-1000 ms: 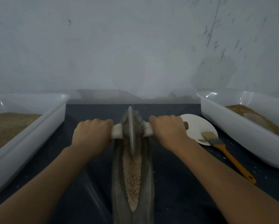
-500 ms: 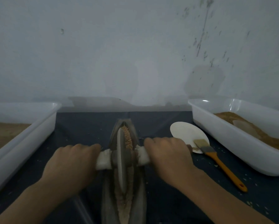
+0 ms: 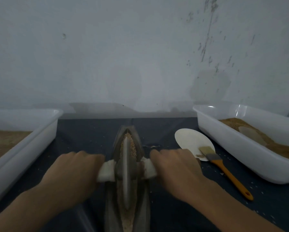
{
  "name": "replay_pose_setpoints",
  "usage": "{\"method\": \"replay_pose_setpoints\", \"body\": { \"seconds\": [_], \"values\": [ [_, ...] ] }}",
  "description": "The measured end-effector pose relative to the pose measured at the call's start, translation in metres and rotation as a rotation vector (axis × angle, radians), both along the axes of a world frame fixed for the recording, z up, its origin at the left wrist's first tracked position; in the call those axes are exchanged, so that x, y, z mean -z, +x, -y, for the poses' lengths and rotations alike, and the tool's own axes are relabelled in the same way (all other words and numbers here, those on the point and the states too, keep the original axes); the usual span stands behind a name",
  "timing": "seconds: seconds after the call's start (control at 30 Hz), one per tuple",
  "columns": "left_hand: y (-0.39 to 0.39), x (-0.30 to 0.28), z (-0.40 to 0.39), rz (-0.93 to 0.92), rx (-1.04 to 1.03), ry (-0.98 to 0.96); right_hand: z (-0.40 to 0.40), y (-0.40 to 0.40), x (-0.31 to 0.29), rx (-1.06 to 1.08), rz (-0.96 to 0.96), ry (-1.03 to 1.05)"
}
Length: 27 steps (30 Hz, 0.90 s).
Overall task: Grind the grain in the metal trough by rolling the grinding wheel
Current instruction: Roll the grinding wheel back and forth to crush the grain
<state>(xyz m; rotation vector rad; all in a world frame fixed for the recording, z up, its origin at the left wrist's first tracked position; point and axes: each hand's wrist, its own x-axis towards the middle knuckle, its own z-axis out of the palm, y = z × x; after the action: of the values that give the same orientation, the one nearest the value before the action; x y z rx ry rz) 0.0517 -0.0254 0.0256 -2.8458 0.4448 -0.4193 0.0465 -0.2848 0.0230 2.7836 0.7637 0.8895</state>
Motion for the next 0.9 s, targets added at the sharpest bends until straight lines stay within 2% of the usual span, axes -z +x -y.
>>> {"method": "replay_pose_setpoints", "body": {
  "seconds": [0.13, 0.3, 0.43, 0.53, 0.73, 0.83, 0.9],
  "values": [
    [-0.018, -0.003, -0.003, -0.022, -0.040, -0.020, 0.003, -0.015, 0.003, -0.013, -0.006, -0.006],
    [0.012, 0.003, 0.006, 0.191, 0.023, 0.047, -0.004, 0.016, 0.007, 0.096, -0.040, 0.001],
    [0.051, 0.009, 0.007, 0.212, -0.017, -0.072, -0.015, 0.055, 0.001, 0.145, -0.040, 0.002],
    [0.061, 0.014, 0.004, 0.161, -0.040, -0.144, -0.025, 0.068, -0.006, 0.171, -0.005, -0.030],
    [0.013, 0.002, 0.006, 0.070, -0.039, -0.052, -0.012, 0.019, -0.005, 0.101, -0.120, -0.016],
    [-0.019, -0.003, 0.006, 0.064, -0.024, 0.018, -0.002, -0.017, -0.001, 0.014, -0.045, 0.048],
    [-0.027, -0.004, 0.005, 0.150, 0.016, 0.008, 0.000, -0.026, 0.001, 0.022, 0.000, 0.036]
  ]
}}
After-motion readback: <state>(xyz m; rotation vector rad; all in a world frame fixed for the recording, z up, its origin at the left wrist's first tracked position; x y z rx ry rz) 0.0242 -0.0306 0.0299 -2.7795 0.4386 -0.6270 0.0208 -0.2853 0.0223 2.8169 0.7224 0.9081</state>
